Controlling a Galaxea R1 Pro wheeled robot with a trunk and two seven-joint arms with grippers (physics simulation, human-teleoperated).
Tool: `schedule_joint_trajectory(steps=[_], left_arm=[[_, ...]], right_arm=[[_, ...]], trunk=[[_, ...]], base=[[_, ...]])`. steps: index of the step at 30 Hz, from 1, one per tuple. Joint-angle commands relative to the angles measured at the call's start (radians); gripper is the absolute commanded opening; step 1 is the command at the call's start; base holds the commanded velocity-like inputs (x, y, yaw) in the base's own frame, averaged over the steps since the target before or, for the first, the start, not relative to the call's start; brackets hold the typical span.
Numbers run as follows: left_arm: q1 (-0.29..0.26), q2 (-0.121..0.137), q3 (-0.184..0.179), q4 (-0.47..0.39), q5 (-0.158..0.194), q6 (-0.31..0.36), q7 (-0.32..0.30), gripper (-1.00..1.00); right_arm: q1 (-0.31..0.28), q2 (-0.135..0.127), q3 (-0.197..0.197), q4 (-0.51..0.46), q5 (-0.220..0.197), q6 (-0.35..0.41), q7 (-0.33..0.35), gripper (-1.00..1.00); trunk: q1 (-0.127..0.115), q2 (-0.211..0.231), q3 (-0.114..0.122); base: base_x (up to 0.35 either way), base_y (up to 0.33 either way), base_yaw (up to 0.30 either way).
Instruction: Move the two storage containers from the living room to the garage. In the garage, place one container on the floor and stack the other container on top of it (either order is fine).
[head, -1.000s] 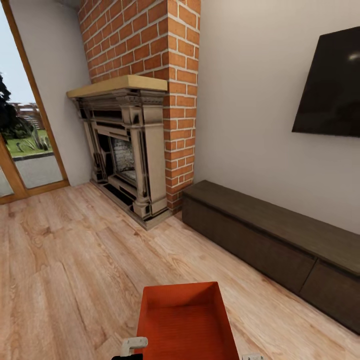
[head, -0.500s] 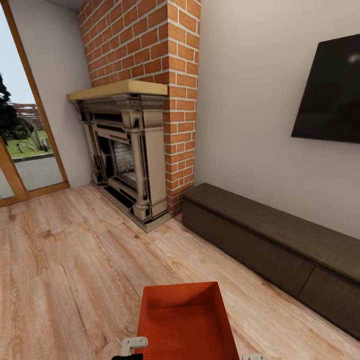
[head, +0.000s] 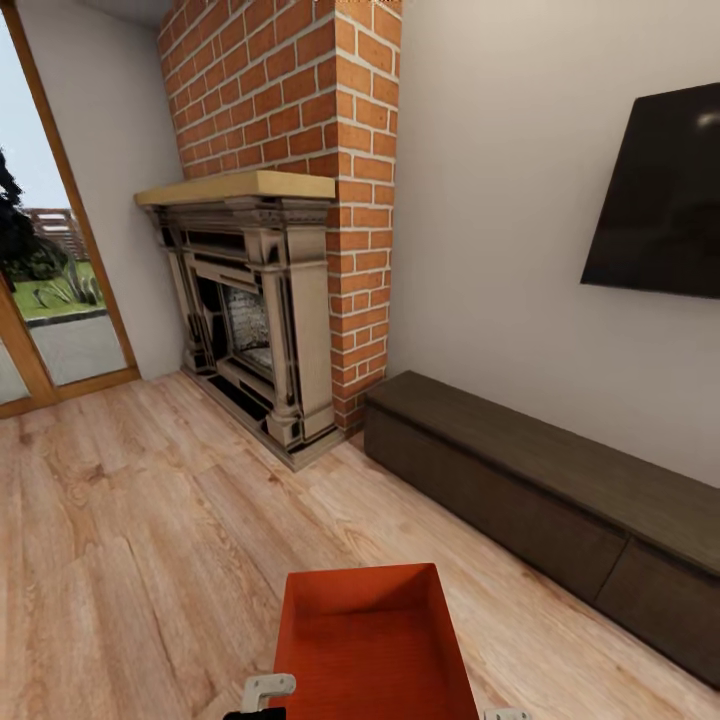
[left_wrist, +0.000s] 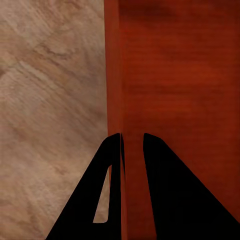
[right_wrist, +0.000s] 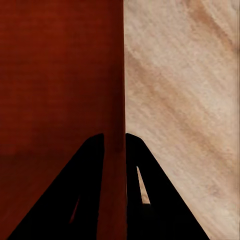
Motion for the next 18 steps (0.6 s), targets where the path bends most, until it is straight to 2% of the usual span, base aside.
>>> schedule_joint_trajectory(steps=[1, 18], left_arm=[[-0.001, 0.013, -0.005, -0.003, -0.002, 0.003, 0.010, -1.00], [-0.001, 0.013, -0.005, -0.003, -0.002, 0.003, 0.010, -1.00]], right_arm=[[0.000, -0.001, 0.017, 0.000, -0.010, 0.006, 0.000, -1.00], [0.000, -0.001, 0.017, 0.000, -0.010, 0.005, 0.000, -1.00]], trunk=[[-0.004, 0.007, 0.002], [-0.069, 0.126, 0.056]], base=[[0.000, 0.000, 0.000], [0.000, 0.000, 0.000]])
